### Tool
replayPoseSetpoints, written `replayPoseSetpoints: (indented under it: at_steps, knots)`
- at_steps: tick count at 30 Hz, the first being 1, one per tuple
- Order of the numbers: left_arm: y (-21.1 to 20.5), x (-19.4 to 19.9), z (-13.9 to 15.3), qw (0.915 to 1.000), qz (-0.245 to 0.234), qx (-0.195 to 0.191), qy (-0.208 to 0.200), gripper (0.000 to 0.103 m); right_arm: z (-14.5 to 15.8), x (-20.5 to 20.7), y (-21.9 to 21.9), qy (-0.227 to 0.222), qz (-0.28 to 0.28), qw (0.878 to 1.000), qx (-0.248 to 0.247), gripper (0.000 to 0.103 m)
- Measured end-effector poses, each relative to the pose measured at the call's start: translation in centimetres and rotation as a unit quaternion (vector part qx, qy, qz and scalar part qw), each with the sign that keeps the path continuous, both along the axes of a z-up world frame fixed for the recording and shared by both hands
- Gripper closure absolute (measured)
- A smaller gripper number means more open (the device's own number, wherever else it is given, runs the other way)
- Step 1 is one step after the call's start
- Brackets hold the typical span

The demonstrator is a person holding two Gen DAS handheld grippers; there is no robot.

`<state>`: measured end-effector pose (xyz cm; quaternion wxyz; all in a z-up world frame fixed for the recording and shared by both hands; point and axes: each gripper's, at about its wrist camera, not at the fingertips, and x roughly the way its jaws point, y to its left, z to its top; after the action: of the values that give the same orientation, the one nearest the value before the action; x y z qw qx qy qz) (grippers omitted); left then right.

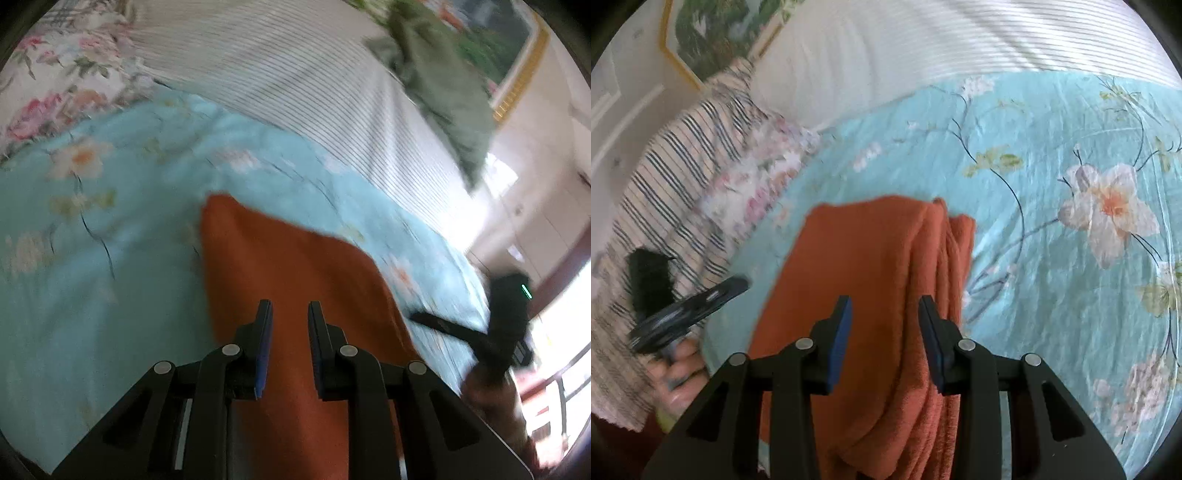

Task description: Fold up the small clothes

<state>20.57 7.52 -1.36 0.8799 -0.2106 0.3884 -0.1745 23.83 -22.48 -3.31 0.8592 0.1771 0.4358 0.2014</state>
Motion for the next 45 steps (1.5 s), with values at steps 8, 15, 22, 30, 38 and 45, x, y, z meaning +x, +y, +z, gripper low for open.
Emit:
replayPoseSetpoints:
  at_steps: [8, 15, 22, 30, 38, 45]
  knots:
    - [-2.5, -6.2, -1.7, 0.9968, -0.078, 0.006, 0.015, 0.081, -1.4, -0.6, 0.7, 0.015, 0.005, 1.000, -0.015, 0.064]
    - [-3.0, -6.4, -2.1, 0.9967, -0.079, 0.002, 0.019, 0.081, -2.4, -0.4, 1.1, 0.029, -0.005, 0.999, -0.037, 0.071]
    - [-4.2, -6.4, -1.0, 0.9948, -0.100, 0.015, 0.011, 0.077, 1.4, -1.2, -1.7, -0.033, -0.019, 0.998, 0.057, 0.094]
    - [-5.1, -6.1, -3.7, 0.9933, -0.103, 0.025, 0.048, 0.078, -4.8, 0.5, -2.5, 0.053, -0.039, 0.997, 0.035, 0.086]
    - [-3.2, -13.0, -0.8, 0.9932, -0.069, 0.094, 0.001, 0.056, 0.4, -6.5, -2.5, -0.015, -0.047, 0.998, 0.024, 0.055]
    - [-5.2, -16.7, -2.9, 0.9817, -0.066, 0.178, -0.010, 0.052, -2.1, -11.6, -1.2, 0.006, -0.029, 0.999, 0.015, 0.050]
